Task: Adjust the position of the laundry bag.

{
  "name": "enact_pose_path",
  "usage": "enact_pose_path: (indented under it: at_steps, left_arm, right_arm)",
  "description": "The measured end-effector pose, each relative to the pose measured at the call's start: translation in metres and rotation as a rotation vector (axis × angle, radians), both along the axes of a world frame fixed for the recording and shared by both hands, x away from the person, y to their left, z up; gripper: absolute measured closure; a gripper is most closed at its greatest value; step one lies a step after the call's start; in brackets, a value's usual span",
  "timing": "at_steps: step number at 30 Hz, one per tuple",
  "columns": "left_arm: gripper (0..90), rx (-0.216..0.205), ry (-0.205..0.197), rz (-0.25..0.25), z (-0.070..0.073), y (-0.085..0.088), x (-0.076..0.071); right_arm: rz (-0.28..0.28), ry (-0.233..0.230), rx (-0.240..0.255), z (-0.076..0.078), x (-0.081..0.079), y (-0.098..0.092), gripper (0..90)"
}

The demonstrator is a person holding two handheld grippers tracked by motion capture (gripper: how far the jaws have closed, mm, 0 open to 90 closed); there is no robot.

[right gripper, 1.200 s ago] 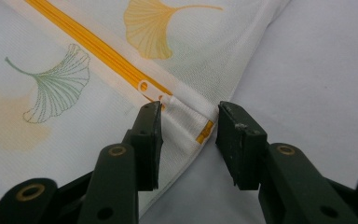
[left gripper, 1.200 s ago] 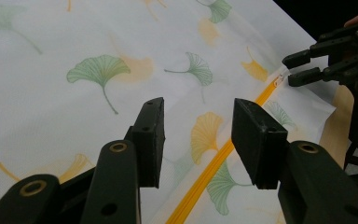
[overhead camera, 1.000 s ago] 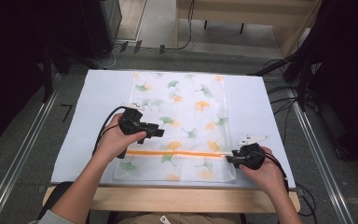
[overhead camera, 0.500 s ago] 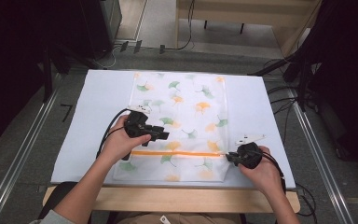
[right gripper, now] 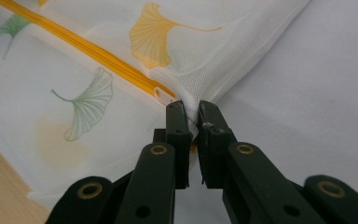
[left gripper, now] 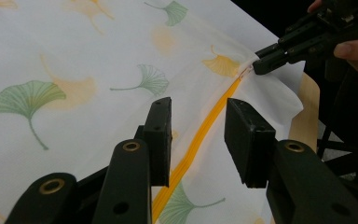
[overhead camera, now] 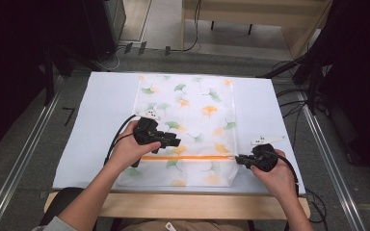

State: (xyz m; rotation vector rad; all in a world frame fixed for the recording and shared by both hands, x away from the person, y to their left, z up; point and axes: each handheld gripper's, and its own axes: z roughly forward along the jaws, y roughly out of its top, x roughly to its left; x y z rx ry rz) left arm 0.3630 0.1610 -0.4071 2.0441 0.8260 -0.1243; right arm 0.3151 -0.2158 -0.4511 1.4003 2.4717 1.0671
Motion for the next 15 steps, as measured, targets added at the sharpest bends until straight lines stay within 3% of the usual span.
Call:
enact_pose_path:
  at_steps: [7,15]
  left_arm:
    - [65.3,0.005,-0.002,-0.046,-0.003,-0.015,-0.007]
    - [67.7,-0.017,-0.003,-0.079,-0.007,-0.028,-0.012]
  right_arm:
    - [-0.001,-0.018,0.037,0.007,-0.003,-0.002,85.5]
    - [0.007,-0.019,0.033,0.007,-0.003,-0.002,85.4]
